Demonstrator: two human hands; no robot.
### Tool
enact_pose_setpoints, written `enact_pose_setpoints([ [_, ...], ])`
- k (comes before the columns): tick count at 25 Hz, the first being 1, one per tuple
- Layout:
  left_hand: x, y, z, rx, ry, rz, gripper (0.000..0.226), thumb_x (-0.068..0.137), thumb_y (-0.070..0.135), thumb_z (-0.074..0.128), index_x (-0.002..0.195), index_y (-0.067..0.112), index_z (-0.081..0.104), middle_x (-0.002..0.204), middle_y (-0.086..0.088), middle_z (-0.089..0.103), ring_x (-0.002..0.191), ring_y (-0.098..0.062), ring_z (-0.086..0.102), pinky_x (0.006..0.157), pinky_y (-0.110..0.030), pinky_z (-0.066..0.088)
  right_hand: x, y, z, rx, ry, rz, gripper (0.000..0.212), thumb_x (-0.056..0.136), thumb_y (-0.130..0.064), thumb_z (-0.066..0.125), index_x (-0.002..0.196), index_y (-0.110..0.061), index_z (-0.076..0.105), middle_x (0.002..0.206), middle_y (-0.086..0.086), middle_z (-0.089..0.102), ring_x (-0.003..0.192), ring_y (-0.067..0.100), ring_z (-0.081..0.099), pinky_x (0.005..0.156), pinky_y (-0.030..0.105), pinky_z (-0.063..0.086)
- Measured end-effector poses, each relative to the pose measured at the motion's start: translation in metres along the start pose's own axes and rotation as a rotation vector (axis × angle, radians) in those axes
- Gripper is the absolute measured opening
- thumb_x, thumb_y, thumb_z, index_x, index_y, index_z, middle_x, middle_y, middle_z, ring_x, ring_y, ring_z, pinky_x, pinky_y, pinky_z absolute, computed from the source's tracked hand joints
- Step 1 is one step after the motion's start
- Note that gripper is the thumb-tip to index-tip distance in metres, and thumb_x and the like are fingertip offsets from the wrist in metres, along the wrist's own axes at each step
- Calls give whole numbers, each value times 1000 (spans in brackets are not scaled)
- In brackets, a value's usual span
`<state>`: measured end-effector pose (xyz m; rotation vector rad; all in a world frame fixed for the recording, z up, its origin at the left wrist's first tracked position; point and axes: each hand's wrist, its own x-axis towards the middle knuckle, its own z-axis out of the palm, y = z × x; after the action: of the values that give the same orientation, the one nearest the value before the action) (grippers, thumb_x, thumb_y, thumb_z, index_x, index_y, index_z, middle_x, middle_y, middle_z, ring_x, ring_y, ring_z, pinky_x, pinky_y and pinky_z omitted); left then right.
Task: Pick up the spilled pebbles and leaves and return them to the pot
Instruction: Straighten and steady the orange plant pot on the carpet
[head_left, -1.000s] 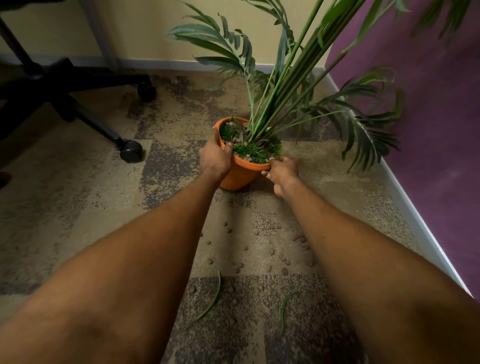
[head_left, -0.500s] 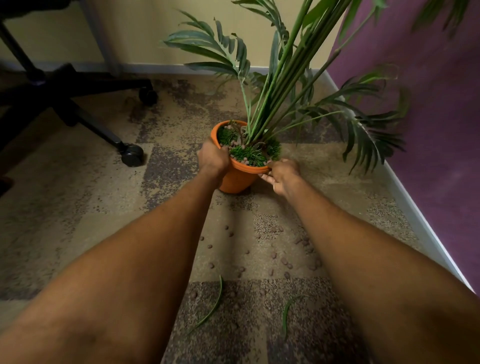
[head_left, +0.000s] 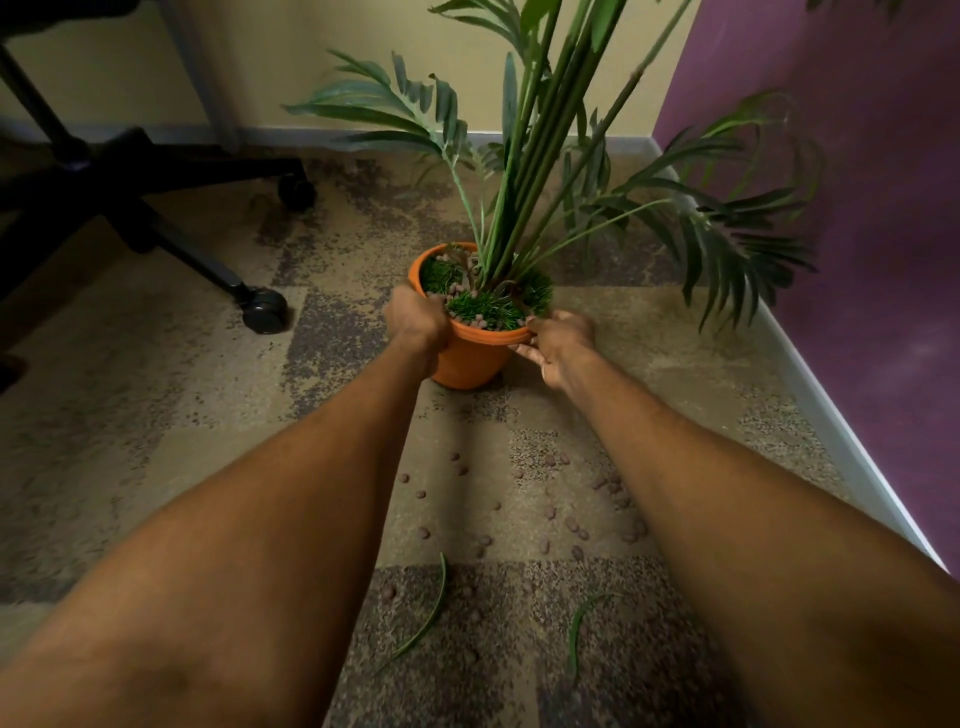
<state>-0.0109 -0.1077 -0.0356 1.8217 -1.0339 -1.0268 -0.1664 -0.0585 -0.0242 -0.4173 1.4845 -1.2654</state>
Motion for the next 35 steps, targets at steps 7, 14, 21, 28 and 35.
enact_pose_setpoints([
  [7, -3, -7, -10, -25, 43, -40, 21, 104, 10, 51, 119, 9, 66, 107, -18, 69, 90, -38, 71, 73, -52, 65, -5, -3, 7, -56, -6, -27, 49, 104, 3, 53, 151, -4, 42, 102, 7, 59, 96, 22, 58, 87, 40, 57],
  [14, 3, -22, -11, -128, 46, -109, 23, 101, 12, 52, 116, 3, 68, 90, -22, 72, 66, -34, 69, 51, -44, 63, -1, -3, 13, -115, 5, -88, 36, 102, 5, 56, 137, -1, 56, 86, 0, 57, 77, 15, 59, 83, 43, 61],
  [21, -13, -26, 1, -203, 80, -203, 27, 102, 23, 54, 127, 15, 58, 117, -14, 67, 99, -38, 68, 83, -56, 63, 8, -2, 5, -178, -6, -121, 38, 101, 6, 56, 139, -2, 57, 94, 5, 63, 82, 18, 62, 76, 41, 59],
  [28, -13, -29, -5, -246, 19, -195, 40, 101, 16, 57, 140, 19, 48, 121, -13, 65, 103, -38, 68, 84, -57, 63, 14, 1, 4, -227, 16, -131, 49, 102, 0, 59, 149, -5, 47, 117, 12, 62, 96, 23, 63, 79, 40, 60],
  [35, -7, -30, -7, -185, 4, -187, 36, 102, 23, 61, 137, 17, 56, 122, -12, 66, 106, -36, 66, 84, -56, 63, 13, 14, 8, -264, 51, -183, 28, 96, 1, 67, 123, -7, 67, 112, 11, 71, 90, 23, 69, 78, 43, 63],
])
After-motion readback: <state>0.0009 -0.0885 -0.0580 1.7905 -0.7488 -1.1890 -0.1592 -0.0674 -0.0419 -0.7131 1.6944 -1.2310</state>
